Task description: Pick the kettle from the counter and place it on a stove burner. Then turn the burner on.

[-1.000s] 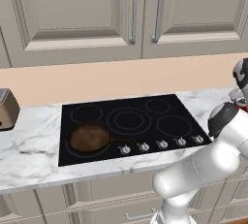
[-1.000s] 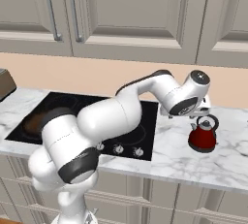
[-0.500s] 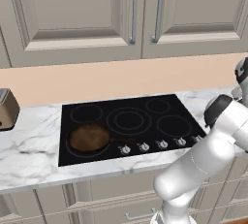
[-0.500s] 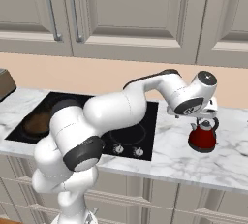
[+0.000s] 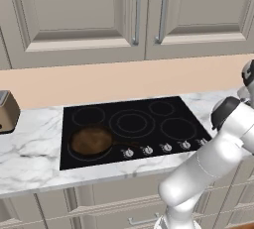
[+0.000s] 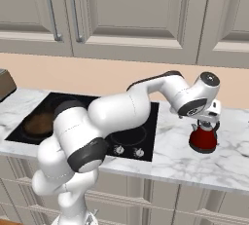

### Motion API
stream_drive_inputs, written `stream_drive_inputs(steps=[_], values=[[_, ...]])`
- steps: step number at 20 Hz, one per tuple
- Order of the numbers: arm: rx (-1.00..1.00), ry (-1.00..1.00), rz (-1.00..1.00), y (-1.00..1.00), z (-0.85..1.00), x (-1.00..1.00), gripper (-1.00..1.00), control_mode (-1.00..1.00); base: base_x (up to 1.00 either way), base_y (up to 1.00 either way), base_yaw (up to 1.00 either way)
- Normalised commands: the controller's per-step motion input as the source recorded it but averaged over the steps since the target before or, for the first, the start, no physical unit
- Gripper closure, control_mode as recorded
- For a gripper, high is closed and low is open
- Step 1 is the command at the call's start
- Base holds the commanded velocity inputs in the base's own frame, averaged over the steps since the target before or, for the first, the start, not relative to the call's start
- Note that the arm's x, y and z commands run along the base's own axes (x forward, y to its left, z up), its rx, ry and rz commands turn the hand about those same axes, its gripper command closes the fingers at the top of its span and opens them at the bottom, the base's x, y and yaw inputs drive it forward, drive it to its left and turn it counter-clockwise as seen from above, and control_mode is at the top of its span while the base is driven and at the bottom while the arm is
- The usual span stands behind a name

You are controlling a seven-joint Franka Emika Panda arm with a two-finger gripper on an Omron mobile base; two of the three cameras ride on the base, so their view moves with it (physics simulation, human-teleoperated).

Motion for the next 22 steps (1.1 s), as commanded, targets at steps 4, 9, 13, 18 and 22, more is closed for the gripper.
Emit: stream_drive_inputs(steps=[4,9,13,18,22], values=[[0.02,0.0,-0.17,0.0,-0.02,-0.01,-1.0,-1.0,0.0,0.0,0.0],[0.02,0.0,-0.19,0.0,-0.03,0.0,-1.0,-1.0,0.0,0.0,0.0],[0.02,0.0,-0.23,0.0,-0.01,0.0,-1.0,-1.0,0.0,0.0,0.0],[0.03,0.0,-0.27,0.0,0.0,0.0,-1.0,-1.0,0.0,0.0,0.0],[0.02,0.0,-0.27,0.0,0.0,0.0,-1.0,-1.0,0.0,0.0,0.0]])
